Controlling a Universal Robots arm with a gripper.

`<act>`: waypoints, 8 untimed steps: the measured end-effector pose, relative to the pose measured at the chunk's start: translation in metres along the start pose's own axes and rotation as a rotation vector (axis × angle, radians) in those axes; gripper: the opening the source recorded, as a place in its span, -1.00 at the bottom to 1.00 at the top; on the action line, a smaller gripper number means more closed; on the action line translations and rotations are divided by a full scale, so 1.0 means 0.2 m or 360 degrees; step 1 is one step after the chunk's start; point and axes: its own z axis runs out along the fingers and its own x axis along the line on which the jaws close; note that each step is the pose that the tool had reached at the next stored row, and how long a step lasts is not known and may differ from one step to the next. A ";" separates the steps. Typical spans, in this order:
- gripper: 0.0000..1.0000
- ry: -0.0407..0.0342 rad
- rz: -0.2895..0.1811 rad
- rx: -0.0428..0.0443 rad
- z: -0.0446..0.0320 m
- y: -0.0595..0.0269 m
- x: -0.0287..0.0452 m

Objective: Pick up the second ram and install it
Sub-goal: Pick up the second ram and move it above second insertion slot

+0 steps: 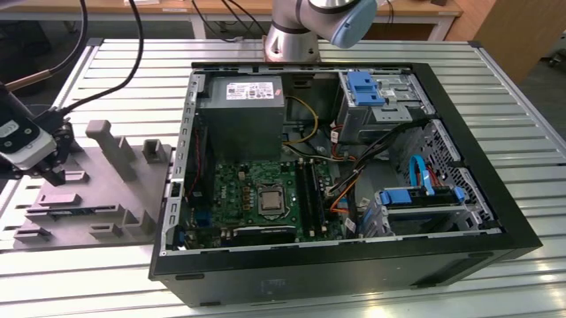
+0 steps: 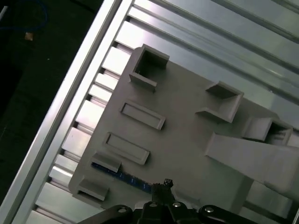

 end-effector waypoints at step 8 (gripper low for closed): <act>-0.79 0.0005 -0.0231 -0.0010 0.007 0.000 0.000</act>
